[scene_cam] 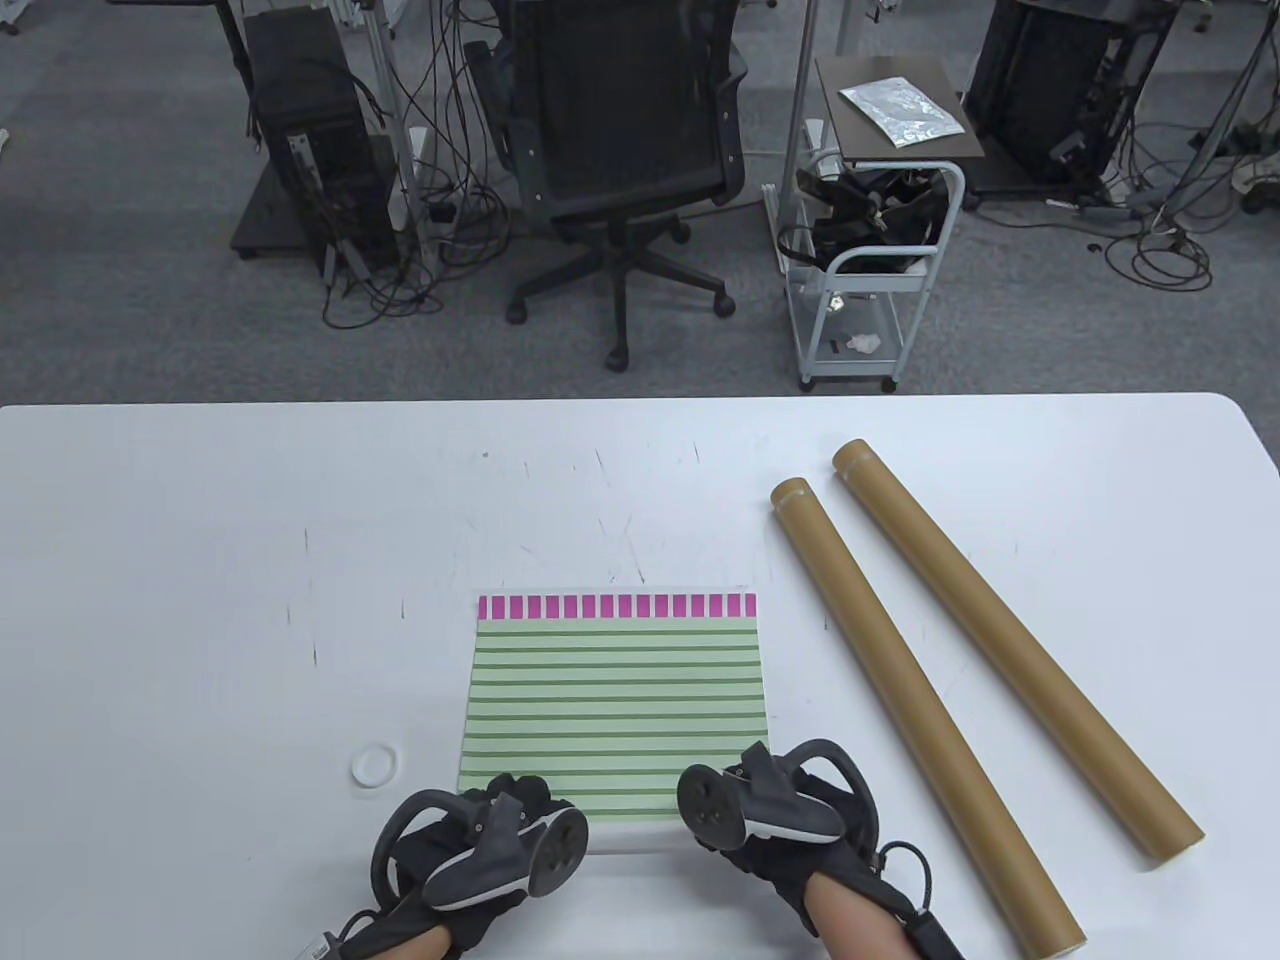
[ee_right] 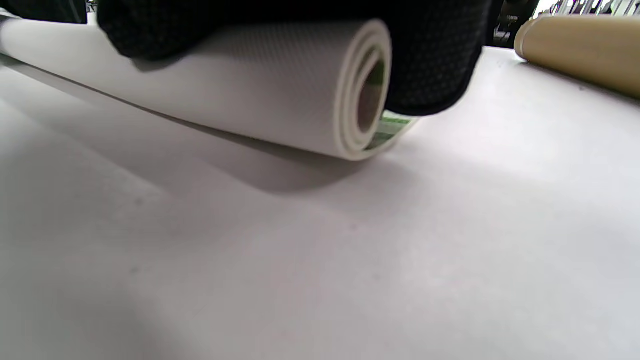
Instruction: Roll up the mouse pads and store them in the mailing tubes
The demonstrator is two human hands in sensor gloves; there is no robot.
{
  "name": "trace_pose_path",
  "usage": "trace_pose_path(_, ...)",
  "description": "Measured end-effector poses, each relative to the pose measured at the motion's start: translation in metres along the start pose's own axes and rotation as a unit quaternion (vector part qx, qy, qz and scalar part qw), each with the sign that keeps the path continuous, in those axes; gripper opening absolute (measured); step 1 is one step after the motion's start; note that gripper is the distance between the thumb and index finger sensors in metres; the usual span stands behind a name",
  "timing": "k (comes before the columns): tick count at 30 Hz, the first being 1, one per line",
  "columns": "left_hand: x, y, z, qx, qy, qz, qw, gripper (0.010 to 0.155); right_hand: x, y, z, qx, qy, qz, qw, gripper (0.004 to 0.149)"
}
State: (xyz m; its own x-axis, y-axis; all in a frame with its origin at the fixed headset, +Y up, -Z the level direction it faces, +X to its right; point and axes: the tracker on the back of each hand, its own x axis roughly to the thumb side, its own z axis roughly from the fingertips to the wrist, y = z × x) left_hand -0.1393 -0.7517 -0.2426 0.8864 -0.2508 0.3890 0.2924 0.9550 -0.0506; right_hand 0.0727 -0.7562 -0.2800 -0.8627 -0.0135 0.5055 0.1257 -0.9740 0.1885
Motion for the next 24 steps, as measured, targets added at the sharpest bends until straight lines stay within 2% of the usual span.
trace_pose_path(2,0.004,0.0,-0.003,0.01,0.006,-0.038,0.999,0.046,-0.001,0.003,0.001,-0.006,0.003,0.003,1.0,0.047)
trace_pose_path(4,0.002,0.0,-0.005,-0.002,0.016,-0.019,1.0,0.045,0.0,0.007,0.006,-0.011,0.003,0.007,1.0,0.056)
trace_pose_path(8,-0.005,-0.003,-0.008,-0.025,0.032,0.033,0.999,0.047,0.002,0.005,0.016,-0.01,-0.015,0.017,1.0,0.045)
trace_pose_path(11,-0.007,-0.004,-0.011,-0.035,0.041,0.035,0.998,0.047,-0.002,0.004,0.016,0.016,-0.015,-0.001,1.0,0.058)
trace_pose_path(12,-0.008,-0.005,-0.013,-0.039,0.043,0.035,0.998,0.047,-0.001,0.006,0.016,0.023,-0.014,0.025,0.999,0.061)
trace_pose_path(14,-0.009,-0.005,-0.013,-0.043,0.043,0.04,0.997,0.046,-0.001,0.006,0.015,-0.007,-0.005,0.046,0.999,0.057)
trace_pose_path(19,-0.013,-0.007,-0.008,-0.033,0.031,0.047,0.998,0.045,-0.006,0.005,0.013,-0.018,0.006,0.01,1.0,0.053)
trace_pose_path(24,-0.015,-0.01,-0.004,-0.056,0.023,0.084,0.995,0.055,-0.006,0.004,0.012,-0.022,0.011,0.011,1.0,0.051)
